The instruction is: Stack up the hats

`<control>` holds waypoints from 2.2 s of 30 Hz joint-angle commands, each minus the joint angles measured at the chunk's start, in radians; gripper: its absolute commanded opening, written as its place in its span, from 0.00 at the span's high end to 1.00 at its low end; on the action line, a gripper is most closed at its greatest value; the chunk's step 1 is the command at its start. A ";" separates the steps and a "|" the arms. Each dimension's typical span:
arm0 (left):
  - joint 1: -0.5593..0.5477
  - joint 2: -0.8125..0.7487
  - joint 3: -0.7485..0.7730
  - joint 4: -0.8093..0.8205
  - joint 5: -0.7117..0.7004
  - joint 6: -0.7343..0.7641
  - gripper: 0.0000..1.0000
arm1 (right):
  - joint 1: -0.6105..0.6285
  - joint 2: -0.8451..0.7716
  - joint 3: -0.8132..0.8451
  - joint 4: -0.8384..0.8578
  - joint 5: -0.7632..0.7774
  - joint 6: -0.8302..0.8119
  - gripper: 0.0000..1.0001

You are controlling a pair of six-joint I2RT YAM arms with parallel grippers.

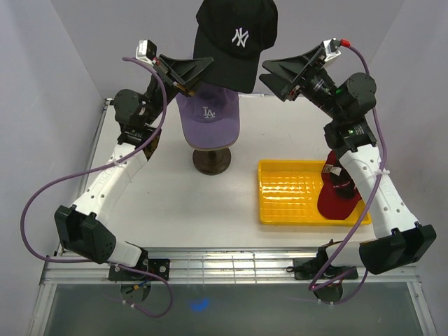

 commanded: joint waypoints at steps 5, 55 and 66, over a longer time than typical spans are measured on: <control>0.006 -0.082 -0.039 0.120 -0.029 -0.042 1.00 | 0.092 0.011 -0.007 0.088 0.038 -0.008 0.25; 0.006 -0.305 -0.325 -0.075 -0.034 0.065 1.00 | 0.193 0.126 0.117 0.045 0.085 0.021 0.70; 0.008 -0.276 -0.316 -0.146 -0.020 0.062 1.00 | 0.193 0.179 0.134 0.027 0.061 0.015 0.72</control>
